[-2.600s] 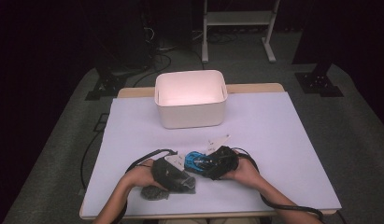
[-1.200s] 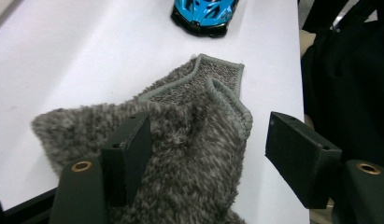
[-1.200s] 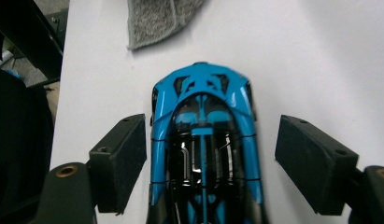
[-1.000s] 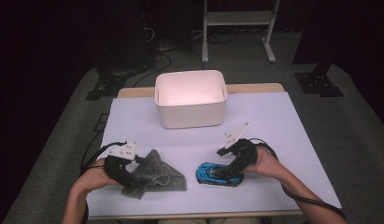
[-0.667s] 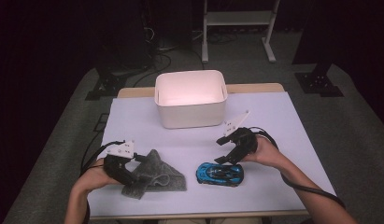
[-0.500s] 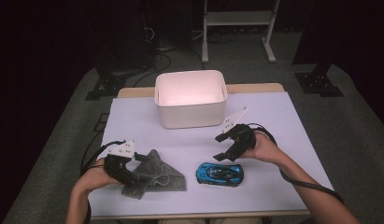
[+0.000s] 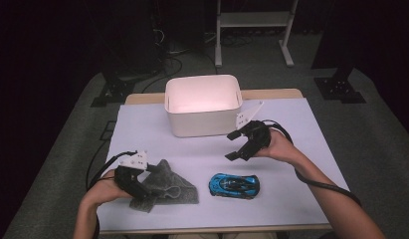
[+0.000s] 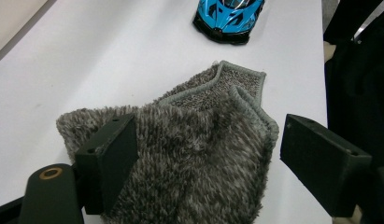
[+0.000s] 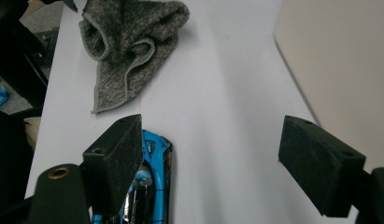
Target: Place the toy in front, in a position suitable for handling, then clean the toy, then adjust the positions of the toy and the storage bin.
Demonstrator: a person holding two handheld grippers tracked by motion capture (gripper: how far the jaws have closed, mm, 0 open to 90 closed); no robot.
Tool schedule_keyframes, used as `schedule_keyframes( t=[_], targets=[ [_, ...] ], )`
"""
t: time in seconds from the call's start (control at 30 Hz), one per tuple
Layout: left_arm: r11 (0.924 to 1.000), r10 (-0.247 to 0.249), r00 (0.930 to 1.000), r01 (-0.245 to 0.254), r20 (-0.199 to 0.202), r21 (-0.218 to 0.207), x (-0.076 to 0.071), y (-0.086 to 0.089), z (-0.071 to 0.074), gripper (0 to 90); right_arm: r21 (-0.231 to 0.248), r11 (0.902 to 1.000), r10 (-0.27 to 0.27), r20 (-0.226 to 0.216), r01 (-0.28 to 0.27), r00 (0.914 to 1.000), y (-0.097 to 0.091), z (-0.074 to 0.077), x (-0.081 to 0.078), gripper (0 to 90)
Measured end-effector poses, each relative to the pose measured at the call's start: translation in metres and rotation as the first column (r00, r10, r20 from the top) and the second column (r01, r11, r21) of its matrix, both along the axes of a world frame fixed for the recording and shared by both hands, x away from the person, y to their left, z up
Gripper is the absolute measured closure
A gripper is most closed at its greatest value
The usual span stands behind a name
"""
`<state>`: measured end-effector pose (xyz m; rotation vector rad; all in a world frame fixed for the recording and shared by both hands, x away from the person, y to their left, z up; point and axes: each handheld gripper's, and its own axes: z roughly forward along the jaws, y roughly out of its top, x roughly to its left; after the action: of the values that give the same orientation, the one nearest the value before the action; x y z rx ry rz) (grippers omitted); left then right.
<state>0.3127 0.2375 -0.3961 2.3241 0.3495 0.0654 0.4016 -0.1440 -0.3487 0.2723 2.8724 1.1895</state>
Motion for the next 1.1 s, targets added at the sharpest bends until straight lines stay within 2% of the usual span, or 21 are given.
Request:
schedule_keyframes(
  t=[0.1, 0.37, 0.6, 0.73, 1.1],
  targets=[
    [0.9999, 0.010, 0.9999, -0.010, -0.003, 0.001, 0.000, 0.001, -0.001, 16.9, 0.011, 0.9999, 0.006, 0.002, -0.006, 1.0000, 0.002, 0.006, 0.005, 20.7],
    [0.9996, 0.027, 0.9996, -0.027, -0.010, 0.009, -0.001, 0.002, -0.003, 13.4, -0.006, 0.9998, 0.019, 0.004, -0.019, 0.9998, 0.012, 0.018, 0.017, 20.5],
    [0.9998, 0.017, 0.9999, -0.017, 0.003, 0.014, -0.002, 0.001, 0.000, 12.4, -0.013, 0.9995, 0.029, 0.016, -0.029, 0.9994, 0.019, 0.027, 0.022, 20.5],
    [0.9998, 0.019, 0.9998, -0.019, 0.002, 0.001, -0.003, 0.000, 0.001, 11.9, -0.012, 0.9990, 0.043, 0.020, -0.043, 0.9989, 0.022, 0.033, 0.024, 20.4],
    [0.9998, 0.015, 0.9999, -0.015, -0.005, 0.012, -0.002, -0.002, 0.000, 10.9, -0.031, 0.9969, 0.074, 0.031, -0.073, 0.9968, 0.036, 0.048, 0.037, 20.5]
  ],
)
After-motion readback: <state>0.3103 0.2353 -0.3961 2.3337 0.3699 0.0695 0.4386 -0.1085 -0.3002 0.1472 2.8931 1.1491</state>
